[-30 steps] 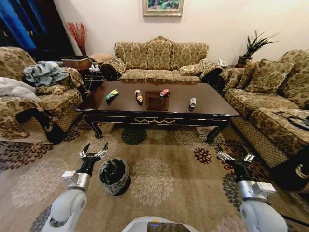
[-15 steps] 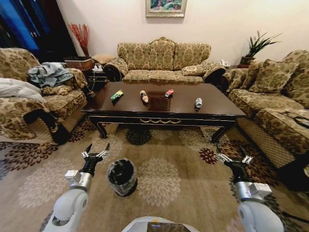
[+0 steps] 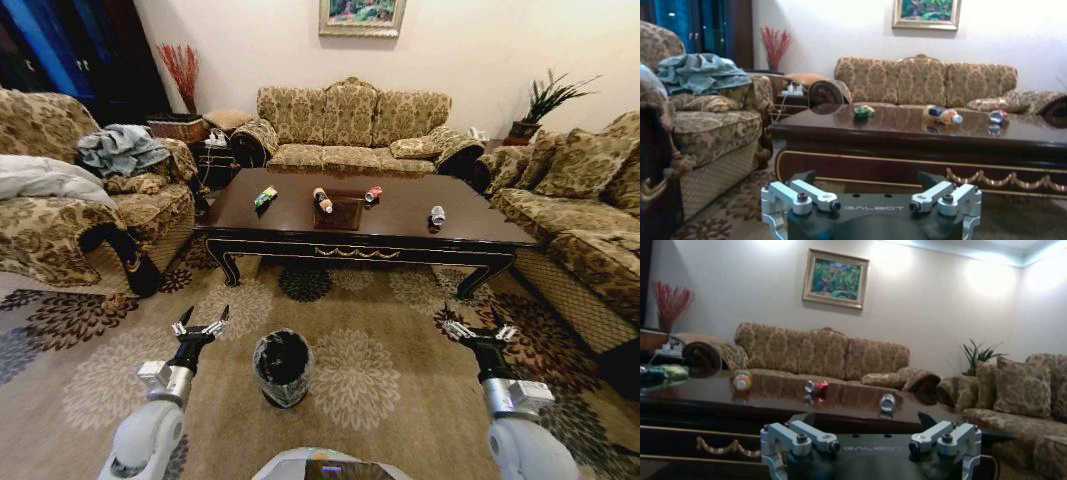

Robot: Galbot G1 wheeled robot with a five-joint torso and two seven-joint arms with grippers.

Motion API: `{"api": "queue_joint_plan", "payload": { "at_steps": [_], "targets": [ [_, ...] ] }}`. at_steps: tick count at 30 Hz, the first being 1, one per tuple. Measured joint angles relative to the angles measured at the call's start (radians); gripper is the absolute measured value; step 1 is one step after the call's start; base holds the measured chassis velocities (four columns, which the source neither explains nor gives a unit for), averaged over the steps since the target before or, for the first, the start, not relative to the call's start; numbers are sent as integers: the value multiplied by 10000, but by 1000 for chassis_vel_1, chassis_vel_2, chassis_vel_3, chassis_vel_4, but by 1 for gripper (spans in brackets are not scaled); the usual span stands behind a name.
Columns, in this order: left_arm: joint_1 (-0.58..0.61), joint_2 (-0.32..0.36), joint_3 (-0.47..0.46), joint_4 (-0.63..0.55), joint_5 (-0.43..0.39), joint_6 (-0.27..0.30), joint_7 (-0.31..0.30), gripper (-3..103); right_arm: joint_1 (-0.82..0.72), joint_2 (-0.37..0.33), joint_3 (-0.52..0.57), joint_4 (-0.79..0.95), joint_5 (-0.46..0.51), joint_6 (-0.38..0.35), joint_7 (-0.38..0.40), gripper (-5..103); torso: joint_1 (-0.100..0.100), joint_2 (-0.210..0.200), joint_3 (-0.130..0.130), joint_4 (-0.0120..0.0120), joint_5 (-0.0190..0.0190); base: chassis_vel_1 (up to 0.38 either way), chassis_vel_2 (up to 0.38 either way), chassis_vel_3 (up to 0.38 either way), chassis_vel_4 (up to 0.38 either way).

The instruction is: Move to the front of the table and place the trash on the table into the trash bin.

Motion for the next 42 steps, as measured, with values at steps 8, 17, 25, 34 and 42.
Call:
{"api": "queue_joint_plan", "payload": {
  "at_steps": [8, 17, 25, 34, 42],
  "targets": [
    [52, -60, 64, 476, 177, -36, 31, 100, -122, -130, 4, 20, 52, -45, 78, 100, -180, -479, -299, 0, -4, -14, -15, 5, 5],
    [281, -10, 367, 813, -242, 637, -134, 100, -21, -75, -156, -73, 184, -344, 330, 100, -326, -888, -566, 0, -3, 0, 0, 0, 0],
    [81, -85, 826, 1329, -69, 707, -291, 100, 68, -21, -304, -244, 174, -241, 720, 100, -434, -1203, -773, 0, -4, 0, 0, 0, 0],
    [-405, -1, 869, 1897, 271, 963, -255, 100, -18, 140, -300, -288, 166, -182, 822, 100, -547, -1564, -1021, 0, -4, 0, 0, 0, 0],
    [-842, 110, 1415, 2653, 116, 1767, -190, 100, -22, 164, -296, -341, 160, -151, 934, 100, -673, -1909, -1235, 0, -5, 0, 0, 0, 0]
  ]
}}
